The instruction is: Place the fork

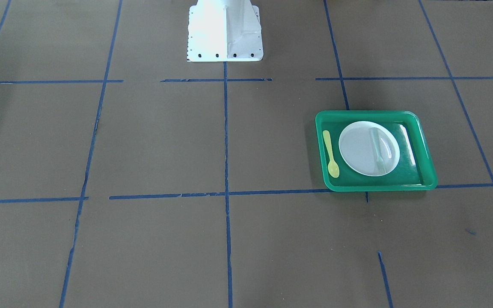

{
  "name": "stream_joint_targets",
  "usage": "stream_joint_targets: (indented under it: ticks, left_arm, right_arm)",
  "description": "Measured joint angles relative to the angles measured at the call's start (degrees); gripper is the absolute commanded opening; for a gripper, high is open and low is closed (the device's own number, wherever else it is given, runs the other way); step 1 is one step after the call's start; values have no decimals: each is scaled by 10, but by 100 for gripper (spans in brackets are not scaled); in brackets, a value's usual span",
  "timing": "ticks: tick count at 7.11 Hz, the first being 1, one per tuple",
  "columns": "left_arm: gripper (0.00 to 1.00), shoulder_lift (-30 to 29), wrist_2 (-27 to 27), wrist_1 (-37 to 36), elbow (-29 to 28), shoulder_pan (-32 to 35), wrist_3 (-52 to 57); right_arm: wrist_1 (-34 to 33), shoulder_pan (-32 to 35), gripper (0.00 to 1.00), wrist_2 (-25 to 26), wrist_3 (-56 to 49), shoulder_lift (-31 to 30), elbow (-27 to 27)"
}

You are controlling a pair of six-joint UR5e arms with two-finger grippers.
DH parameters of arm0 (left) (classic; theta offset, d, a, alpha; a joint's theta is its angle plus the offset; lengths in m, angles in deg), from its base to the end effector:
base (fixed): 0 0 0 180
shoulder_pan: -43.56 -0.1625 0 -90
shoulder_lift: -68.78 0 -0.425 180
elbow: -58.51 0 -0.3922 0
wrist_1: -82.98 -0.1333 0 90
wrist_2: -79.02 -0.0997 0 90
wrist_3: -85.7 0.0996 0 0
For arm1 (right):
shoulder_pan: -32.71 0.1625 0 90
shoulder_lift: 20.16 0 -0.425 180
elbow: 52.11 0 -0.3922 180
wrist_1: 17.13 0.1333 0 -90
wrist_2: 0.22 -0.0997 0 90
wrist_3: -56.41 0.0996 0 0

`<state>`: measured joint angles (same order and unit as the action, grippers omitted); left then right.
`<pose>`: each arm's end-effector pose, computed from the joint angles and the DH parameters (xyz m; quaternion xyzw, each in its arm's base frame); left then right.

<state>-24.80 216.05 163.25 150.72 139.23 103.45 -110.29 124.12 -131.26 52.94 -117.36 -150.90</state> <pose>-0.1107 -0.5031 0.6217 0.0501 0.3969 0.0828 0.9128 0.0786 -0.4346 0.6511 0.0021 -0.3507 -0.0120 0.9364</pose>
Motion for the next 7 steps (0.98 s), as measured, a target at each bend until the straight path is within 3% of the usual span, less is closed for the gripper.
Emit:
stream_joint_targets:
  ticks: [3,5,7]
  left_arm:
    - [100,1,-2,-1,4,-5,4]
    - [100,9,0,42,14,-19,-16]
    - [99,4,7,80,63,-121,-173]
  right_arm:
    - [0,0,100,0,0,0,0]
    - [0,0,100,0,0,0,0]
    - [0,0,100,0,0,0,0]
